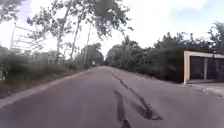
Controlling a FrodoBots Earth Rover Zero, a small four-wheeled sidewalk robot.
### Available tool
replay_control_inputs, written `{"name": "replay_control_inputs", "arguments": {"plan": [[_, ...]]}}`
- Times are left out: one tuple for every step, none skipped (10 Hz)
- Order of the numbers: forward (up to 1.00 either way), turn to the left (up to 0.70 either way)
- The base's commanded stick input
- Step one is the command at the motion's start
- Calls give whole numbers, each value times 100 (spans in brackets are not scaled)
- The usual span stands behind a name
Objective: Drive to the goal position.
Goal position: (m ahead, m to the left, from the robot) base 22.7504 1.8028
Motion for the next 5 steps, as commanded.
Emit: {"name": "replay_control_inputs", "arguments": {"plan": [[100, 0], [100, 0], [100, 0], [100, 0], [100, 0]]}}
